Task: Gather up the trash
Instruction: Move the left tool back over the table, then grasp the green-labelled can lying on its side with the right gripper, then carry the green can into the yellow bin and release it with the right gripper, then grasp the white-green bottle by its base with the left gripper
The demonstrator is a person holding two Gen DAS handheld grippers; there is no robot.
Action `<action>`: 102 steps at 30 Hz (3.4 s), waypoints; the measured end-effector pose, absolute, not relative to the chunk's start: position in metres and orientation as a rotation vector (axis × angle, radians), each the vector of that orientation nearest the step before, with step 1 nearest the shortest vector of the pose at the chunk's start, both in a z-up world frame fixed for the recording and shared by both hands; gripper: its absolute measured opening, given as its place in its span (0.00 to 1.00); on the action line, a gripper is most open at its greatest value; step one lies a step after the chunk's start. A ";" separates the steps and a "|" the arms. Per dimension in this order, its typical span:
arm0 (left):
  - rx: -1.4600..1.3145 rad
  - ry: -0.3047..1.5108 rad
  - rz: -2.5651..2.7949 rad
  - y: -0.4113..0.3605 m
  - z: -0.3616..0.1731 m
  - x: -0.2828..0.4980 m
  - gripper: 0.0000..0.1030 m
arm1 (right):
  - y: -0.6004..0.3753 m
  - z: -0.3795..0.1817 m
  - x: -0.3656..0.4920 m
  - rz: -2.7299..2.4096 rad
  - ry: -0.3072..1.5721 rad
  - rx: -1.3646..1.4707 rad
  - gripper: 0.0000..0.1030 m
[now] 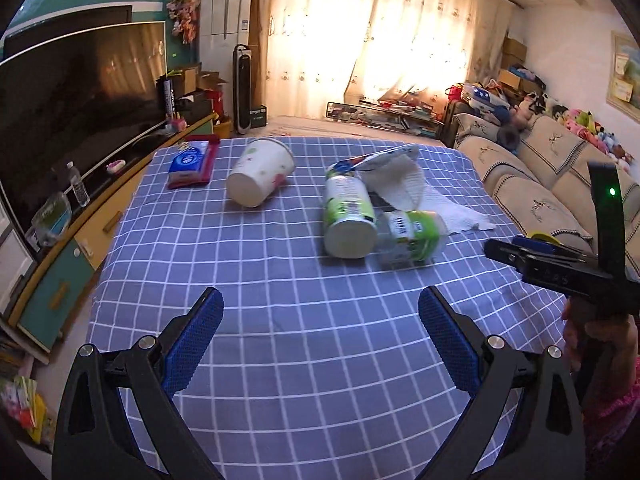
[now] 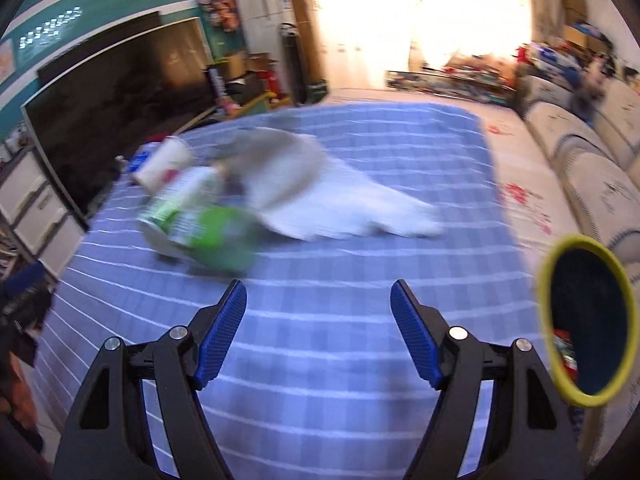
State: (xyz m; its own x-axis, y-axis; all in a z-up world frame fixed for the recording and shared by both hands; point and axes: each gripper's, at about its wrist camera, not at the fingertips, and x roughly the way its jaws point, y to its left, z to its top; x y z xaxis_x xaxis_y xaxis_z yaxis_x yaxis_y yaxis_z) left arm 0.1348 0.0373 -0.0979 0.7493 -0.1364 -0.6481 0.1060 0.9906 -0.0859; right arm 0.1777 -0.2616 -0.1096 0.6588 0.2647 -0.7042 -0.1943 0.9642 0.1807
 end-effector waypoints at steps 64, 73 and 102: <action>-0.040 0.825 -0.255 -0.035 -0.136 0.176 0.94 | -0.543 -0.170 0.166 -0.451 0.894 0.282 0.67; -0.044 0.847 -0.255 -0.042 -0.140 0.185 0.94 | -0.557 -0.185 0.168 -0.479 0.916 0.297 0.70; -0.098 0.910 -0.172 -0.023 -0.162 0.298 0.94 | -0.524 -0.152 0.158 -0.370 0.862 0.276 0.74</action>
State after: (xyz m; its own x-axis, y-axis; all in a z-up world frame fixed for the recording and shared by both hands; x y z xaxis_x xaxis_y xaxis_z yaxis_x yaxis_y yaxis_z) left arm 0.2981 -0.0225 -0.1617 0.6009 -0.1900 -0.7764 0.1071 0.9817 -0.1573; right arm 0.1580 -0.5242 -0.1517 0.5941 -0.2042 -0.7781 0.4235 0.9018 0.0866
